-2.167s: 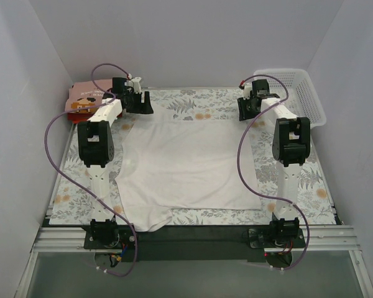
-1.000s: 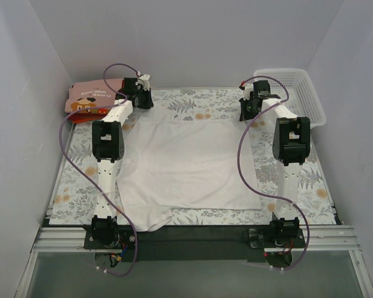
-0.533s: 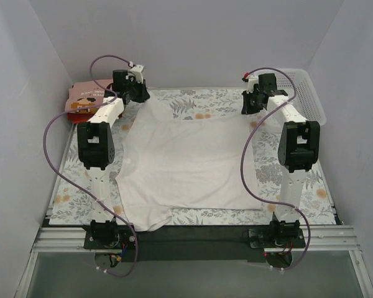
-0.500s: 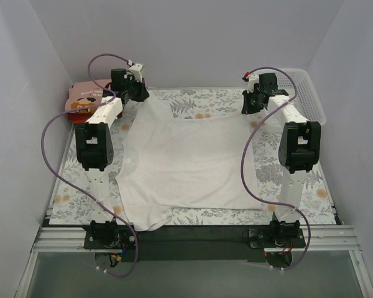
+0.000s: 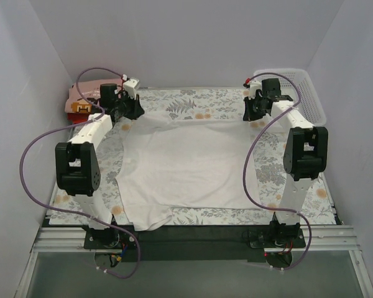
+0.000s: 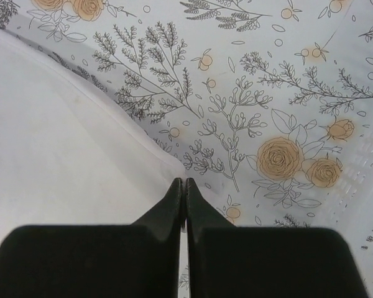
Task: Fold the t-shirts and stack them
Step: Fold the tshirt
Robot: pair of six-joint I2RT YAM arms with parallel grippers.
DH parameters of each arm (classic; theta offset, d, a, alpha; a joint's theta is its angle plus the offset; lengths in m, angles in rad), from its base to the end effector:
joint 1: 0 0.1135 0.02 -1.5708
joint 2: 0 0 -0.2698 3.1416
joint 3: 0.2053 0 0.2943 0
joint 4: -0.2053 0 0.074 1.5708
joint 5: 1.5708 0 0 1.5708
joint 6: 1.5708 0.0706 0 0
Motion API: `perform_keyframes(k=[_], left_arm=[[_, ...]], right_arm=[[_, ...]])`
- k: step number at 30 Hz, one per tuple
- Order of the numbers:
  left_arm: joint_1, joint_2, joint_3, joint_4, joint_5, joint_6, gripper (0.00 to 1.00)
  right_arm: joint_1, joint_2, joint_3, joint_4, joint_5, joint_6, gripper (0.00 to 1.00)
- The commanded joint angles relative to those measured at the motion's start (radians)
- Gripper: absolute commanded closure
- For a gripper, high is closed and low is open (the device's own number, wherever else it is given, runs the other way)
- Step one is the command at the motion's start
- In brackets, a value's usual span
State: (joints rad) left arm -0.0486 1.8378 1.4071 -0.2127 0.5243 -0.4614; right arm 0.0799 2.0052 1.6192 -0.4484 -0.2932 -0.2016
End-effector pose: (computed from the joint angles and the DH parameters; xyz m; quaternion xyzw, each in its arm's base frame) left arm 0.4839 -0.0589 0.2269 -0.0636 0.8693 -0.3333 0.3595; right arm 0.5149 0.0617 0.2004 -0.1815 0.9065 0.1144 0.3637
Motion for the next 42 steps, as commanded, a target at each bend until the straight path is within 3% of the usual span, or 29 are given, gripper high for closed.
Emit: perform_keyframes(k=[1,12,19,25,33,36,37,39,42], left_arm=[[0.01,-0.173,-0.089,0.004,0.036,0.05,1.0],[0.01,-0.388,-0.338,-0.068,0.037,0.151,1.0],[0.01,-0.495,-0.523,-0.103,-0.009,0.214,1.0],[0.01,-0.476,-0.615,-0.059,-0.102,0.24,1.0],[0.01,-0.434,-0.597,-0.076,-0.049,0.273,1.0],[0.01,-0.459,-0.617,-0.154,-0.027,0.351,1.0],[0.01,-0.459,-0.614,-0.183,-0.036,0.389,1.0],[0.029,-0.45,-0.588,-0.276,0.033,0.457,0.82],[0.047,-0.437,-0.514,-0.424,0.123,0.526,0.7]], right_arm=[[-0.008,-0.104,-0.045,0.001,-0.029,-0.032,0.99],[-0.017,-0.23,-0.237,0.001,-0.017,-0.107,0.99],[-0.02,-0.223,-0.329,0.002,-0.02,-0.137,0.99],[-0.02,-0.241,-0.407,0.004,-0.057,-0.14,0.99],[-0.02,-0.249,-0.447,0.001,-0.049,-0.17,0.99],[-0.02,-0.252,-0.453,-0.022,-0.044,-0.199,0.79],[-0.02,-0.258,-0.453,-0.033,-0.044,-0.206,0.66],[-0.02,-0.286,-0.456,-0.065,-0.044,-0.223,0.57],[-0.02,-0.334,-0.45,-0.093,-0.047,-0.248,0.5]])
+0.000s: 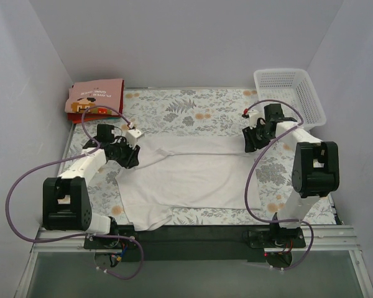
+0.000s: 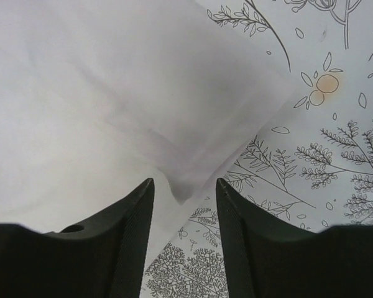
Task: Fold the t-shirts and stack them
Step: Fold the tshirt
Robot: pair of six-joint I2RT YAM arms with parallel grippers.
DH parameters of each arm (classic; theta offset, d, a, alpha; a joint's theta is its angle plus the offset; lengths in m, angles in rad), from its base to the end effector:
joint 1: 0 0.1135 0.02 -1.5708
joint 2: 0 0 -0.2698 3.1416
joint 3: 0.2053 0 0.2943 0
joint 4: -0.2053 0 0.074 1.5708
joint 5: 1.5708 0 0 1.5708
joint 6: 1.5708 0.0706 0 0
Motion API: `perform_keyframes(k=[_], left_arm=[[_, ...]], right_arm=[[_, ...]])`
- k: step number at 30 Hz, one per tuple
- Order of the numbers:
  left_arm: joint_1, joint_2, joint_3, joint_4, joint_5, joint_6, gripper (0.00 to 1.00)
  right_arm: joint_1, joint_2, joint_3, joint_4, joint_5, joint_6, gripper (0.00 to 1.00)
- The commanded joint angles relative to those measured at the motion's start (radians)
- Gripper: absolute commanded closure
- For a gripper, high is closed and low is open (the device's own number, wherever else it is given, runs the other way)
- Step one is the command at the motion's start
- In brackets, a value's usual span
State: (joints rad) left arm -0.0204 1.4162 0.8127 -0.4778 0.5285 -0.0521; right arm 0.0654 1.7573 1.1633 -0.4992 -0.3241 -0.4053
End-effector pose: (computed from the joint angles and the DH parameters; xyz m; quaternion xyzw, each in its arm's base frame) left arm 0.3124 -0.0420 0.1468 0.0484 0.9374 -0.2617 0.2246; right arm 0.4048 0.0490 0.1419 -0.2607 0.9236 0.1150 0.2566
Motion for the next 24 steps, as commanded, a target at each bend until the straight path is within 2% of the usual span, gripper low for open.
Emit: perform_keyframes(k=[1,5,9,10,12,14,24], left_arm=[[0.019,-0.007,0.095,-0.166,0.136,0.106,0.69],[0.019,0.064,0.186,-0.131,0.153,-0.009,0.61],[-0.042,0.171,0.299,-0.114,0.154,-0.101,0.48],[-0.052,0.193,0.31,-0.089,0.153,-0.142,0.42],[-0.078,0.255,0.339,-0.076,0.142,-0.163,0.36],[-0.095,0.294,0.376,-0.065,0.136,-0.178,0.33],[-0.15,0.435,0.437,-0.021,0.168,-0.259,0.32]], right_arm=[[-0.006,-0.096,0.01,-0.054,-0.029,-0.049,0.48],[-0.006,-0.11,0.038,-0.061,-0.068,-0.024,0.47],[-0.003,-0.027,0.079,-0.065,-0.102,0.008,0.57],[-0.003,-0.01,0.094,-0.073,-0.111,0.01,0.58],[-0.003,0.03,0.102,-0.076,-0.115,0.014,0.59],[-0.003,0.066,0.113,-0.075,-0.113,0.019,0.59],[-0.001,0.145,0.107,-0.076,-0.075,0.011,0.67]])
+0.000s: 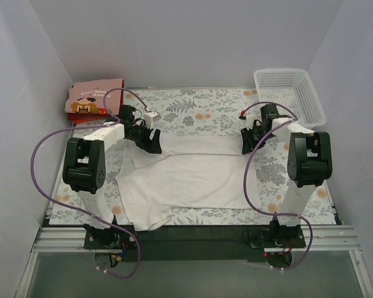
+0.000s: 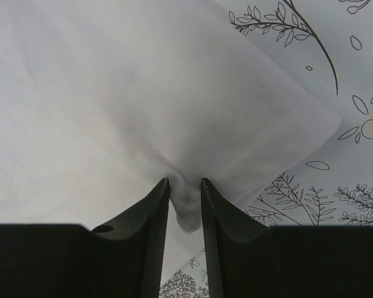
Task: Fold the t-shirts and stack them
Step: Fold the tshirt
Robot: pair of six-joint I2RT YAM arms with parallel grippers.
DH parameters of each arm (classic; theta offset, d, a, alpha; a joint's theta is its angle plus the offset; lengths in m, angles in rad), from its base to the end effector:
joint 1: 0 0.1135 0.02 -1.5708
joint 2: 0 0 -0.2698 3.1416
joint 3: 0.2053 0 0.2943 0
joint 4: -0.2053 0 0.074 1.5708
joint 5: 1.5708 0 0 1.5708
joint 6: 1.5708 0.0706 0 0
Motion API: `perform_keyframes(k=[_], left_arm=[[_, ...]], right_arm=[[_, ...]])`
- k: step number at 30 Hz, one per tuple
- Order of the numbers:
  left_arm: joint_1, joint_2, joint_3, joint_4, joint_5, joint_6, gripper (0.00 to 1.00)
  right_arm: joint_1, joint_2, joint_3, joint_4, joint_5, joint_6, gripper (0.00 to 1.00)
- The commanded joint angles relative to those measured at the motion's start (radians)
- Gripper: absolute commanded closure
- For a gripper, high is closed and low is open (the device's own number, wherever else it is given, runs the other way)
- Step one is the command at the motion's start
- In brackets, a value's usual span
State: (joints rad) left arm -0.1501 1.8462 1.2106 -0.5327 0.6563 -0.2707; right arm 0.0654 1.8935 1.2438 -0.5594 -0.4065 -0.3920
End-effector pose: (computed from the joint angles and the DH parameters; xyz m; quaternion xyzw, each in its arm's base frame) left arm 0.4007 -0.1042 0.1308 0.0084 0.9297 -0.3483 0.1191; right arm 0.4177 0.0553 0.1130 -0.2538 0.9301 0.1673 0.2061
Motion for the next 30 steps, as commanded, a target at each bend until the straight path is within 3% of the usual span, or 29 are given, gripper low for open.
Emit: perform_keyframes(k=[1,6,11,12,18,23,26,28,30], left_arm=[[-0.023,0.028,0.041,0.033,0.054,-0.044,0.32],[-0.051,0.03,0.03,0.028,0.095,-0.045,0.41],[-0.072,-0.027,0.015,-0.078,0.103,0.024,0.7],[-0.072,-0.071,0.007,-0.091,0.101,0.033,0.72],[-0.104,-0.215,-0.092,-0.226,0.06,0.145,0.7],[-0.111,-0.238,-0.112,-0.329,0.06,0.217,0.69],[-0.1,-0.269,-0.106,-0.287,0.045,0.182,0.62],[-0.1,-0.269,-0.086,-0.227,0.023,0.133,0.5],[-0.1,-0.252,-0.053,-0.157,0.014,0.073,0.44]], right_arm=[[-0.001,0.012,0.028,-0.017,0.012,-0.002,0.68],[-0.001,0.012,0.034,-0.02,0.02,-0.005,0.72],[0.001,0.001,0.048,-0.037,0.021,-0.011,0.76],[-0.002,-0.002,0.045,-0.04,0.023,-0.015,0.77],[-0.001,-0.037,0.023,-0.043,0.031,-0.034,0.78],[-0.001,-0.054,0.037,-0.059,0.023,-0.044,0.78],[-0.001,-0.065,0.055,-0.073,-0.001,-0.042,0.77],[0.001,-0.07,0.068,-0.08,-0.014,-0.041,0.76],[0.002,-0.071,0.077,-0.083,-0.017,-0.039,0.76]])
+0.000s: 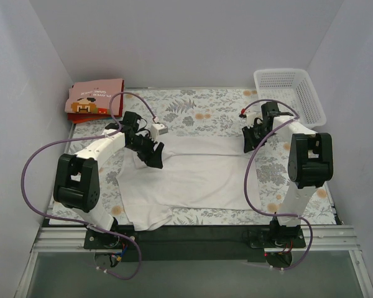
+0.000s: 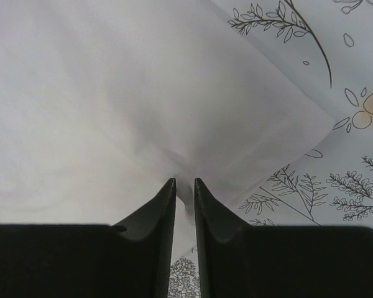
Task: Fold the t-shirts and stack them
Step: Fold the tshirt
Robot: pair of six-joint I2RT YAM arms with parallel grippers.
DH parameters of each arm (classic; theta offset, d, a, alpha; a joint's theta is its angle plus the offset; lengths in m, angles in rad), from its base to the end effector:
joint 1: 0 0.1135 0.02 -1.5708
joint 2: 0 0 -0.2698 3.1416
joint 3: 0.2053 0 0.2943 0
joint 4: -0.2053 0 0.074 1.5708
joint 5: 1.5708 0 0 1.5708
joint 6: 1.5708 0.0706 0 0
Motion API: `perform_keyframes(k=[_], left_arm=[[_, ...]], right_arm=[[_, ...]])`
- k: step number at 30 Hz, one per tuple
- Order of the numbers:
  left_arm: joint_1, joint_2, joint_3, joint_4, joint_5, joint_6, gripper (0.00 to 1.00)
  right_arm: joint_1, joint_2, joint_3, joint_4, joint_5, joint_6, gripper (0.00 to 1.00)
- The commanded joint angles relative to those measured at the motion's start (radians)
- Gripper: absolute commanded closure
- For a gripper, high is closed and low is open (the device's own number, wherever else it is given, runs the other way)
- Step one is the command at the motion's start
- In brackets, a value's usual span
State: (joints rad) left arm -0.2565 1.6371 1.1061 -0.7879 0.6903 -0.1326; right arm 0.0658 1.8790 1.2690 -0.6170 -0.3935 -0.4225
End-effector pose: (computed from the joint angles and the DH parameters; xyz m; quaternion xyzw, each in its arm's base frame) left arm 0.3259 -0.1320 0.1642 0.1002 0.9291 -0.3522 0.0511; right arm 0.4166 0.0546 0.1237 -0.2660 0.9295 0.1598 0.1993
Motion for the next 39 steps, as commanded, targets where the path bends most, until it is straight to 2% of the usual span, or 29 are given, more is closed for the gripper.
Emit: perform_keyframes(k=[1,5,8,10,13,14,21,27,29,33,39], left_arm=[[0.007,-0.034,0.064,0.13,-0.029,-0.088,0.41],[0.007,0.082,0.167,0.193,-0.04,-0.151,0.32],[0.007,0.197,0.25,0.191,-0.014,-0.17,0.32],[0.003,0.251,0.264,0.194,-0.008,-0.173,0.32],[-0.009,0.277,0.25,0.184,-0.005,-0.165,0.4],[-0.021,0.273,0.232,0.179,-0.005,-0.157,0.47],[-0.085,0.135,0.08,0.111,-0.024,-0.09,0.68],[-0.096,0.053,0.015,0.027,-0.06,-0.038,0.7],[-0.09,0.024,0.018,0.018,-0.075,-0.033,0.64],[-0.043,-0.048,0.05,0.036,-0.048,-0.062,0.62],[0.013,-0.002,0.081,0.077,-0.11,-0.082,0.6]], right_arm=[[0.002,-0.055,0.055,-0.026,-0.031,-0.009,0.76],[0.003,-0.047,0.058,-0.03,-0.041,-0.006,0.75],[0.005,-0.037,0.058,-0.032,-0.045,-0.004,0.75],[0.008,-0.032,0.058,-0.03,-0.041,-0.004,0.75],[0.006,-0.02,0.056,-0.029,-0.033,-0.007,0.76],[0.006,-0.012,0.058,-0.03,-0.03,-0.007,0.76],[0.006,0.006,0.056,-0.029,-0.013,-0.015,0.76],[0.006,0.008,0.058,-0.033,-0.01,-0.021,0.77],[0.008,-0.001,0.061,-0.039,-0.013,-0.022,0.77],[0.008,-0.024,0.069,-0.049,-0.027,-0.024,0.77],[0.009,-0.018,0.089,-0.055,-0.045,-0.013,0.77]])
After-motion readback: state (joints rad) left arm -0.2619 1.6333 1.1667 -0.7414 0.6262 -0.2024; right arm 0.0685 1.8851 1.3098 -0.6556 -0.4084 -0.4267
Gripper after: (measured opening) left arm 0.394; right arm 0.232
